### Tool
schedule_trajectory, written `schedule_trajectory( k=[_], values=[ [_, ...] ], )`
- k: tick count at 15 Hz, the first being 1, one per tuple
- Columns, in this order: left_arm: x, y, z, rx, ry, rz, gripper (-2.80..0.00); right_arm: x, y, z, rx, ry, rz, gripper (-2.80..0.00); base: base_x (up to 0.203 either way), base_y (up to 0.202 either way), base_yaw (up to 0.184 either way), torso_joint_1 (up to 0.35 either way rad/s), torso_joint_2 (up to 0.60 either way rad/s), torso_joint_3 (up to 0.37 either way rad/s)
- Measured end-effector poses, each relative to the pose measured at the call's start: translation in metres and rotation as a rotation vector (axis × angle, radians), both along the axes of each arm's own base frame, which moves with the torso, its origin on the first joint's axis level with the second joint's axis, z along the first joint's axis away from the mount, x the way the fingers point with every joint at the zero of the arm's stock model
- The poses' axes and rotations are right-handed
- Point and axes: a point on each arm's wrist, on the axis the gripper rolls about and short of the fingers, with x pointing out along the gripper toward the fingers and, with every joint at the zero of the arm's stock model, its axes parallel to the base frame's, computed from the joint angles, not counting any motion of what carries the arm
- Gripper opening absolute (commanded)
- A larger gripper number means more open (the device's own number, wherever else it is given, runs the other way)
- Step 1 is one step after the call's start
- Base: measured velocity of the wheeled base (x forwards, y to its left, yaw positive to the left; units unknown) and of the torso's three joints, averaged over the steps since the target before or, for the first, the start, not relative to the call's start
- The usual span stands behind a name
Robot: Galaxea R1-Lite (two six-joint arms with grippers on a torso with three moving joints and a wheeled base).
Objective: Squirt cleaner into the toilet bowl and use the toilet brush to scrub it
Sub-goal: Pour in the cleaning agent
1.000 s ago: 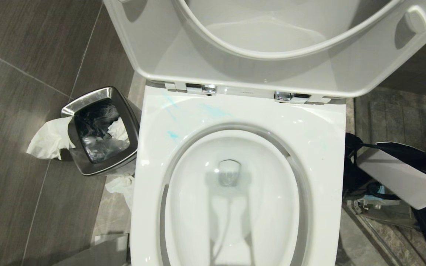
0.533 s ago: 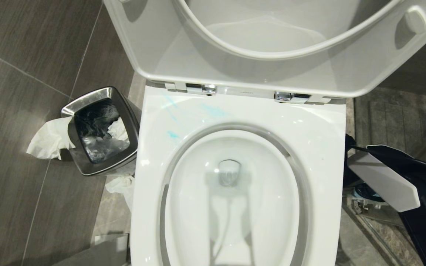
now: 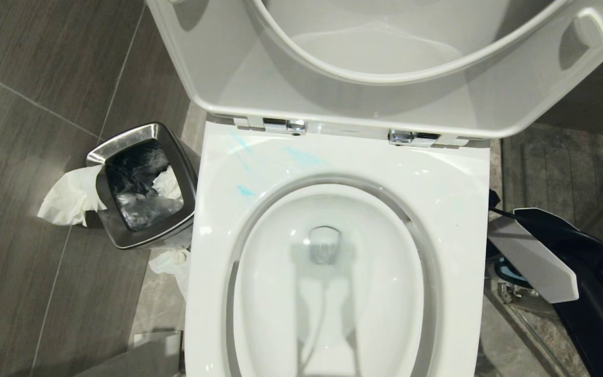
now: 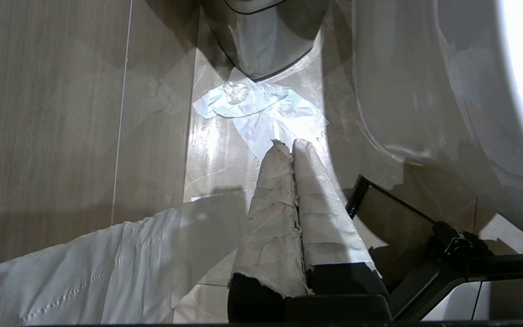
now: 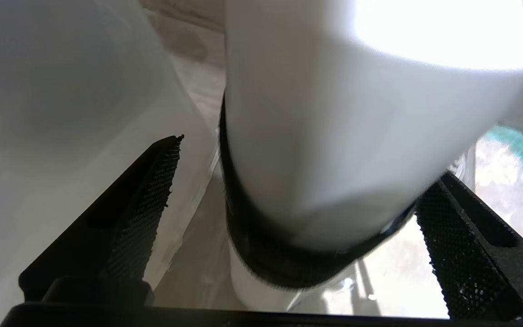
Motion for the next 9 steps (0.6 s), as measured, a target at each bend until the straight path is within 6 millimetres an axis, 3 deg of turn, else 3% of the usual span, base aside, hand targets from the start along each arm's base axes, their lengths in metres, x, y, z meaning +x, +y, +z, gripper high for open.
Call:
schedule_trajectory(
  k=[9],
  values=[
    [0.0,0.0,0.0,0.0,0.0,0.0,-2.8,0.0082,0.0007,0.0056,-0.015,-0.072,-0.004,0.0,0.0,0.0,0.0,0.0,0.0,0.0]
  ],
)
